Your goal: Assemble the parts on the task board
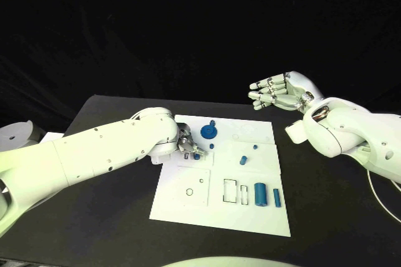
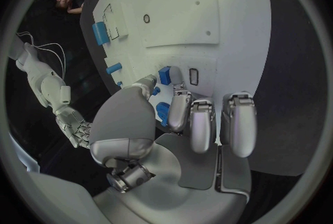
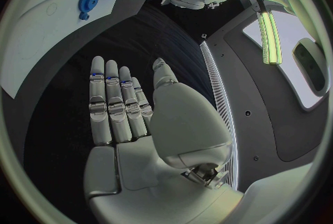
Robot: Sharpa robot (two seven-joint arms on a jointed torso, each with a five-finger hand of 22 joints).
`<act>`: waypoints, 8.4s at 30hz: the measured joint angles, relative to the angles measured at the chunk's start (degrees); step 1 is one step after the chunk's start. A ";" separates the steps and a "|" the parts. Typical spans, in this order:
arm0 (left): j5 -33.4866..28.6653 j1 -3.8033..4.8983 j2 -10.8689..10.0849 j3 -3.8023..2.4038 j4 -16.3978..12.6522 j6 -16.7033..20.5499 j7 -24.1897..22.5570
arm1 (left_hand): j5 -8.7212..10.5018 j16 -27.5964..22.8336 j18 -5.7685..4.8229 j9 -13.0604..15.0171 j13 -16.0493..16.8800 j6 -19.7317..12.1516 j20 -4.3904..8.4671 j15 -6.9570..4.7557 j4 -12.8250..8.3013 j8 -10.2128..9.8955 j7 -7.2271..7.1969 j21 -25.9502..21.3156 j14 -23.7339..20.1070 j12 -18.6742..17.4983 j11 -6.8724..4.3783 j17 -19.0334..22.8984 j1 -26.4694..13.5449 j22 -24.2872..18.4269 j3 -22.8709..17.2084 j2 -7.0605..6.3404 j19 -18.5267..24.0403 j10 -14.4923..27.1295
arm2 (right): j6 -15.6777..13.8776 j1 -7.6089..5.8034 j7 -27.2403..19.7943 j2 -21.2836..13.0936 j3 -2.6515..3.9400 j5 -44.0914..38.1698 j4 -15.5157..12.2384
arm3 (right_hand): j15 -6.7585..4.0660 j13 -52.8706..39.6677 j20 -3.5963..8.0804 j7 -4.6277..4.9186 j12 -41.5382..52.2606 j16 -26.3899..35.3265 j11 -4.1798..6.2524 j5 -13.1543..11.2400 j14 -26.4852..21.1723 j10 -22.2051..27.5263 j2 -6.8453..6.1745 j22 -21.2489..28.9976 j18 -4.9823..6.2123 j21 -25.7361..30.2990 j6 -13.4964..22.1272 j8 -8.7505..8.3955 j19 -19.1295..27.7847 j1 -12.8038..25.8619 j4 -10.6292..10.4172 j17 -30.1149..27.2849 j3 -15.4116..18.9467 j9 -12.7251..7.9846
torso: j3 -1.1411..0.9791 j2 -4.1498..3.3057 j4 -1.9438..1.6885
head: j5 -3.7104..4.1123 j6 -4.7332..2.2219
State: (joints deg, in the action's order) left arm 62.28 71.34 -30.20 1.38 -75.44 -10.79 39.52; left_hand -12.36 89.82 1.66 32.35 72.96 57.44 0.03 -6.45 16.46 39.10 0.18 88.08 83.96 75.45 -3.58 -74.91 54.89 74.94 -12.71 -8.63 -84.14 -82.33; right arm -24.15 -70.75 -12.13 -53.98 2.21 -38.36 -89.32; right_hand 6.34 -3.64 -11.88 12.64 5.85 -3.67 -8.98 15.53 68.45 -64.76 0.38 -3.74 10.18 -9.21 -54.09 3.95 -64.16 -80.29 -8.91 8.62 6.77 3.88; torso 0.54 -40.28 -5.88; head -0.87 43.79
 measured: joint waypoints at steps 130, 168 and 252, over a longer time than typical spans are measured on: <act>-2.06 4.43 4.91 -0.35 18.60 -4.62 -5.51 | -0.31 0.00 0.12 -7.78 -16.99 -5.86 -1.48 1.75 -4.70 -2.69 3.40 -5.52 0.12 -13.54 2.41 0.00 18.27 -0.04 -17.28 1.43 0.19 6.87 | 2.70 0.11 1.35 1.93 -0.68 -0.13 1.97 | -0.01 0.03 -0.21 0.34 -0.67 0.00 0.00 2.33 0.01 0.00 0.46 -0.01 0.00 1.68 0.35 0.00 -0.20 -0.47 2.05 -2.41 -1.42 0.01 | -0.27 0.12 0.06 | -1.14 -0.27; 0.36 -0.26 -8.37 0.31 -5.61 7.11 -8.77 | -6.60 0.00 0.12 -8.44 -15.20 -2.97 -1.45 1.75 -8.10 -2.58 2.97 -3.32 0.12 -12.03 1.94 -0.03 15.87 -0.01 -18.90 -1.42 0.21 4.40 | 2.76 0.78 1.04 1.74 -1.09 -0.23 1.75 | -0.01 0.02 -0.21 0.53 -1.11 0.00 -0.20 3.23 -0.41 0.21 0.45 -0.02 0.00 2.15 0.54 0.00 -0.20 -0.46 2.37 -3.12 -1.74 0.01 | -0.41 0.09 0.13 | -1.76 0.23; -0.55 0.24 -4.35 -0.19 -0.93 -0.01 -1.06 | -7.11 0.00 0.11 -10.01 -12.02 1.95 -1.03 1.11 -8.99 -4.62 0.72 -1.32 -0.09 -9.99 0.71 0.00 5.00 -0.04 -19.81 -0.24 0.21 2.36 | 3.40 0.78 0.47 1.23 -1.08 -0.86 1.12 | -0.01 0.01 -0.21 0.49 -1.33 0.00 -0.41 3.22 -0.40 0.41 -0.02 -0.02 0.00 3.25 0.51 0.00 -0.62 -1.70 5.30 -4.61 -3.73 0.01 | -0.42 0.13 0.09 | -1.32 1.70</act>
State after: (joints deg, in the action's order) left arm 61.73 71.58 -34.55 1.20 -76.37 -10.80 38.46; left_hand -19.47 89.82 1.77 22.33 60.94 59.39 -0.99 -5.33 7.47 34.47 0.90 86.77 83.87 65.46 -2.87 -74.90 59.90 74.91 -32.52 -8.86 -83.93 -79.97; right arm -20.76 -69.97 -11.66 -52.74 1.13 -39.23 -88.20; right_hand 6.34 -3.63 -12.09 13.14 4.52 -3.67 -9.39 18.76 68.05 -64.35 0.36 -3.76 10.18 -5.95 -53.58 3.96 -64.79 -81.99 -3.61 4.01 3.05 3.89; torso 0.12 -40.16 -5.79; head -2.19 45.49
